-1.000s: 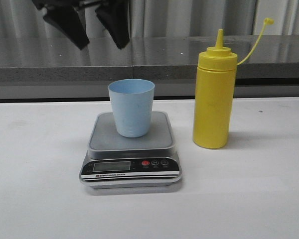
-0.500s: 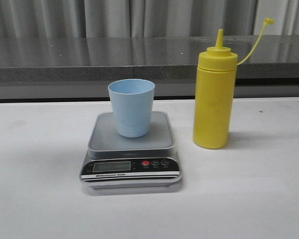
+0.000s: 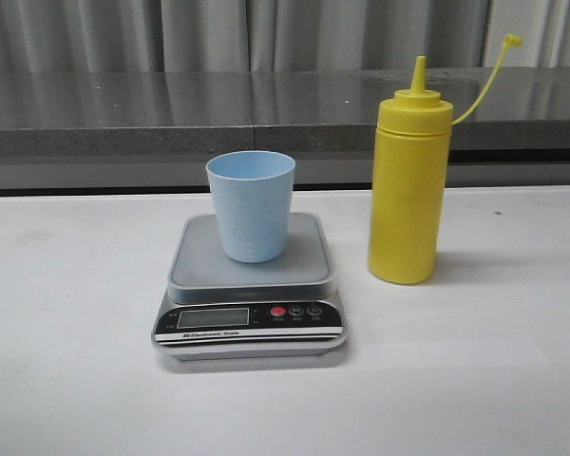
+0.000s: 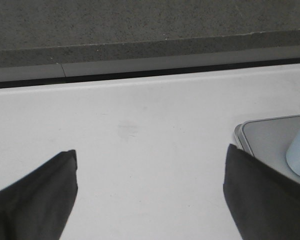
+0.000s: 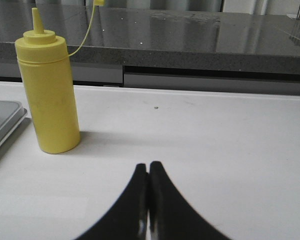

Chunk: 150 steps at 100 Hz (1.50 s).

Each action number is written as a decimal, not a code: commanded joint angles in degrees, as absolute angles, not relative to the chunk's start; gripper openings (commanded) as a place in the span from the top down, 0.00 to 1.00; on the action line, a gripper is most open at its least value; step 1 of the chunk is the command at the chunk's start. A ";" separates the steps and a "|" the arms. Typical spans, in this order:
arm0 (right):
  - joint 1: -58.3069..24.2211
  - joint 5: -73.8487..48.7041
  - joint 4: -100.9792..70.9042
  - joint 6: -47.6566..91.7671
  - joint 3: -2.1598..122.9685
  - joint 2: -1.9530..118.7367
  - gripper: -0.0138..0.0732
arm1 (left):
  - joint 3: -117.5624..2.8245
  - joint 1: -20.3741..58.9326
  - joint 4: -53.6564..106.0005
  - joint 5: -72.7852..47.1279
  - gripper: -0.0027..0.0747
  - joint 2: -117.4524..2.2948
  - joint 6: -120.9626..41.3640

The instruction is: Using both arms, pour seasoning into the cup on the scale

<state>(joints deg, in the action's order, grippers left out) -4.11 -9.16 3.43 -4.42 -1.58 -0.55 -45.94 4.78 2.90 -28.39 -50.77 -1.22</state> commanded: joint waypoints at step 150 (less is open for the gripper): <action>-3.84 -3.76 4.18 -4.28 -0.33 -1.72 0.92 | -20.61 4.51 3.55 -16.92 0.99 -8.95 -0.61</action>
<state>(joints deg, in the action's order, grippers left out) -4.11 -9.16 3.43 -4.42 -1.58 -0.55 -19.15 4.55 3.00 -21.33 -8.34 -1.22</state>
